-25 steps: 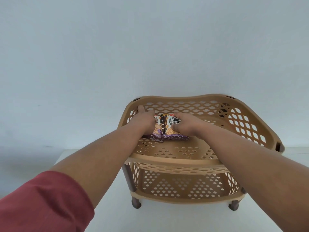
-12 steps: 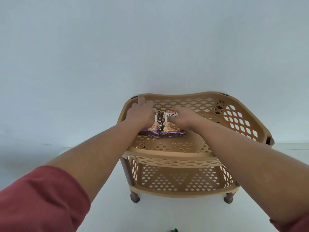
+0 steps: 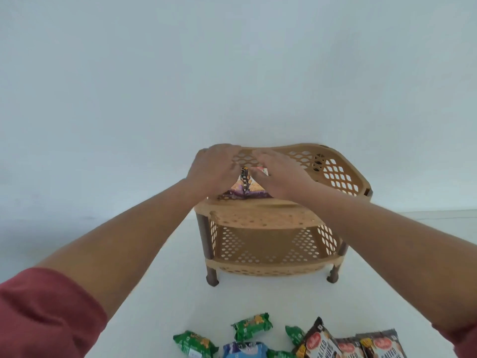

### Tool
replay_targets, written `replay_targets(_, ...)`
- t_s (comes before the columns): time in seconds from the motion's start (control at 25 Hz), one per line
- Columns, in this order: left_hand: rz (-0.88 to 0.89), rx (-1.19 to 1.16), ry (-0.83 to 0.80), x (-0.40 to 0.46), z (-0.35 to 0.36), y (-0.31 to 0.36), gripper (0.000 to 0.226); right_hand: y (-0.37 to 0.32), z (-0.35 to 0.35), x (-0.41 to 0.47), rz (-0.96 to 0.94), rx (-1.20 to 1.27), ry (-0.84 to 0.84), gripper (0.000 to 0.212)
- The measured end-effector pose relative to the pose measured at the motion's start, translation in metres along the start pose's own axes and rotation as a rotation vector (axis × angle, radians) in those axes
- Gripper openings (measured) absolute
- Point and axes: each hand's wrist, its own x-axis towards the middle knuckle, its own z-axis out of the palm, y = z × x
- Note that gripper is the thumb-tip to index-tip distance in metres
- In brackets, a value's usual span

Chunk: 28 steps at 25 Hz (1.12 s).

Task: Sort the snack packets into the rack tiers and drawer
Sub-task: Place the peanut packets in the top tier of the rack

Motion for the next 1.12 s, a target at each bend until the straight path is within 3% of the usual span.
replay_targets(0.36, 0.154, -0.219, 0.2, -0.138, 0.015, 0.014, 0.042, -0.031, 0.007, -0.145, -0.039, -0.056, 0.055, 0.064)
replay_targets(0.44, 0.117, -0.238, 0.165, -0.174, 0.037, 0.022, 0.041, -0.022, 0.022, -0.183, -0.019, -0.03, 0.011, 0.061)
replay_targets(0.68, -0.168, -0.33, -0.166, -0.274, 0.109, 0.063, 0.048, 0.027, 0.075, -0.285, 0.138, 0.127, -0.203, 0.061)
replay_targets(0.76, -0.312, -0.308, -0.233, -0.317, 0.131, 0.109, 0.046, 0.058, 0.087, -0.329, 0.17, 0.22, -0.303, 0.064)
replay_targets(0.88, -0.521, -0.347, -0.209, -0.36, 0.149, 0.117, 0.041, 0.074, 0.109, -0.354, 0.295, 0.33, -0.36, 0.07)
replay_targets(1.12, -0.872, -0.288, -0.156, -0.412, 0.156, 0.129, 0.06, 0.089, 0.126, -0.355, 0.415, 0.289, -0.364, 0.081)
